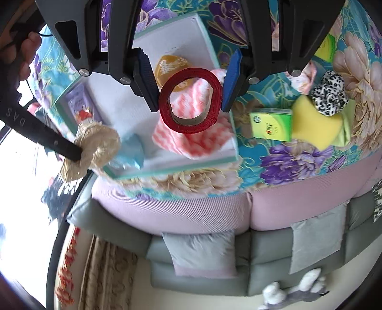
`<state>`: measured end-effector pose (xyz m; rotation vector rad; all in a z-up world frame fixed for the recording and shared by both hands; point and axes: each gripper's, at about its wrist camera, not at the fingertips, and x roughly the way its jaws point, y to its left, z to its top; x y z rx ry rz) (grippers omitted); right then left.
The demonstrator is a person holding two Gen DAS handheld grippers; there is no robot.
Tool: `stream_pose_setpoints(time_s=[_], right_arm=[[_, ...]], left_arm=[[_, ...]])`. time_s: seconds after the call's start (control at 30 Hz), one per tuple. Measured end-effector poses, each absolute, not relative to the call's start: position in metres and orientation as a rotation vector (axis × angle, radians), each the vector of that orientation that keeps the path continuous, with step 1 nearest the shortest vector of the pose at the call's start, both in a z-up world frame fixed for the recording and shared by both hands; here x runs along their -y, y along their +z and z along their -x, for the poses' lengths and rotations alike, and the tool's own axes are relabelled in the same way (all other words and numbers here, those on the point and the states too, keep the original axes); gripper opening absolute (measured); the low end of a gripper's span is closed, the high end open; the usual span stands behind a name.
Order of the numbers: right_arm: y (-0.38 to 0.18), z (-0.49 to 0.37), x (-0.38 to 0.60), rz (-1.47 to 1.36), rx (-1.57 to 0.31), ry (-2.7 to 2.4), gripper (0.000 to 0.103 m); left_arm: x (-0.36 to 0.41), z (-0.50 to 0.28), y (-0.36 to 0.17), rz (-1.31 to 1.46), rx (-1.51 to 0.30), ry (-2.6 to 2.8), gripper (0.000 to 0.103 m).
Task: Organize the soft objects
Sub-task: 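Carry the red ring and lace cloth into the tray and open both tools, then withdraw both open tools from the tray back toward the pile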
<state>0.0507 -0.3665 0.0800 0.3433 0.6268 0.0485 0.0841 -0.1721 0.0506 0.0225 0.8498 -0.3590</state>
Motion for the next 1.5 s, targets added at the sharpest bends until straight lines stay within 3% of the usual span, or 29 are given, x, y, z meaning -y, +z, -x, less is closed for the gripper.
stream_pose_setpoints(time_s=[0.7,0.77,0.8,0.87,0.93,0.97,1.17,1.27,1.3,1.33,1.5], right_arm=[[0.049,-0.068,0.385,-0.314,-0.747,-0.06,0.015],[0.049,-0.068,0.387,-0.32,-0.751,-0.069,0.015],[0.05,-0.067,0.387,-0.321,-0.753,-0.073,0.015],[0.051,-0.065,0.39,-0.325,-0.756,-0.088,0.023],[0.053,-0.064,0.391,-0.328,-0.751,-0.099,0.052],[0.055,-0.063,0.392,-0.328,-0.747,-0.107,0.058],[0.056,-0.061,0.395,-0.32,-0.756,-0.127,0.066],[0.056,-0.062,0.394,-0.3,-0.762,-0.144,0.084],[0.055,-0.063,0.394,-0.292,-0.767,-0.16,0.098],[0.054,-0.063,0.394,-0.284,-0.772,-0.179,0.103],[0.051,-0.064,0.393,-0.25,-0.797,-0.209,0.103]], left_arm=[[0.222,-0.125,0.012,-0.077,-0.96,-0.384,0.054],[0.223,-0.124,0.014,-0.083,-0.953,-0.38,0.057],[0.223,-0.123,0.015,-0.088,-0.95,-0.38,0.064],[0.222,-0.119,0.02,-0.094,-0.935,-0.374,0.077],[0.218,-0.117,0.026,-0.093,-0.921,-0.364,0.082],[0.216,-0.117,0.028,-0.091,-0.915,-0.358,0.082],[0.193,-0.114,0.044,-0.049,-0.873,-0.294,0.09],[0.179,-0.114,0.049,-0.025,-0.85,-0.247,0.094],[0.174,-0.114,0.05,-0.022,-0.841,-0.219,0.103],[0.169,-0.114,0.05,-0.02,-0.835,-0.194,0.103],[0.146,-0.115,0.046,0.01,-0.84,-0.117,0.103]])
